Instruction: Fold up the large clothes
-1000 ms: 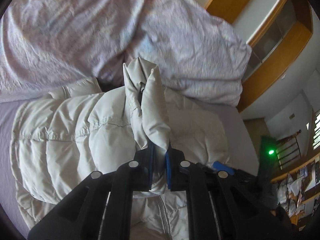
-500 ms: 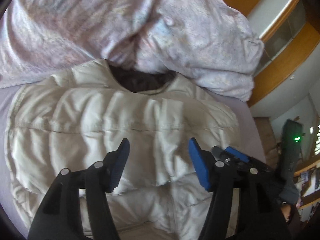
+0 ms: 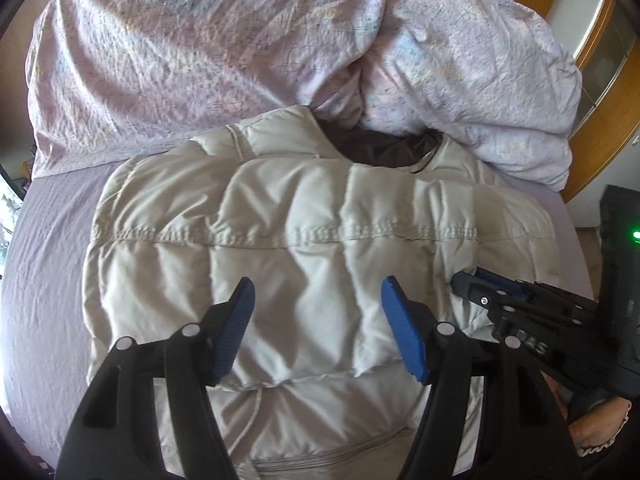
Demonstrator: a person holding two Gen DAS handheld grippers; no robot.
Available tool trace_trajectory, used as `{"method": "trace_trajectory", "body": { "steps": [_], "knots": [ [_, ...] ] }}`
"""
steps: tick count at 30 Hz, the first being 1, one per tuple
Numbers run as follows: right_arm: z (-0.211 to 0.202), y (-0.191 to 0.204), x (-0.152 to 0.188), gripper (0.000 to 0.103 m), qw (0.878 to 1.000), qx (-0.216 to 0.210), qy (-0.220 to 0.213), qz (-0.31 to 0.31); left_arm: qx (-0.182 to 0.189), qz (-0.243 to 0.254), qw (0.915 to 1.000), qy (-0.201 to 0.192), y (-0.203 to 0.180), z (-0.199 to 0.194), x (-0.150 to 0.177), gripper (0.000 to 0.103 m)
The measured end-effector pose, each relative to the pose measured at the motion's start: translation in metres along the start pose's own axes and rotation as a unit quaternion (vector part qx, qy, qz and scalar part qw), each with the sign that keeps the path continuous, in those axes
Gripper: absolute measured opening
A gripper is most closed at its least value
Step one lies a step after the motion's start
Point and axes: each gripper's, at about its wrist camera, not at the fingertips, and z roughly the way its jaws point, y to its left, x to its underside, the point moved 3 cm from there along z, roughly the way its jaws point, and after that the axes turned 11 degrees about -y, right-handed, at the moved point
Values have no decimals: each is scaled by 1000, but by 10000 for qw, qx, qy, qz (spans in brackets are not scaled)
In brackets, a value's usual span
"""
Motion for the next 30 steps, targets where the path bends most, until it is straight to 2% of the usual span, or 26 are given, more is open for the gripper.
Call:
{"method": "trace_trajectory", "body": {
  "steps": [8, 15, 17, 18, 21, 25, 30],
  "knots": [
    [29, -17, 14, 23, 9971, 668, 360, 98, -132, 38, 9999, 51, 13, 1, 3, 67],
    [33, -31, 12, 23, 9972, 382, 468, 450, -445, 98, 9990, 7, 37, -11, 13, 75],
    [27, -40, 11, 27, 9964, 200, 507, 643, -566, 107, 9983, 12, 46, -15, 19, 77],
    [22, -45, 12, 38, 9960, 176, 524, 702, -622, 89, 9980, 24, 53, -18, 24, 77],
    [4, -55, 13, 49, 9967, 181, 438, 666, -797, 36, 9968, 103, 70, -25, 34, 79],
    [-38, -76, 22, 66, 9980, 449, 224, 376, -985, -76, 9949, 206, 97, -42, 49, 81],
    [-93, -129, 49, 74, 9958, 831, 188, 349, -1058, -460, 9928, 330, 141, -68, 74, 82]
  ]
}}
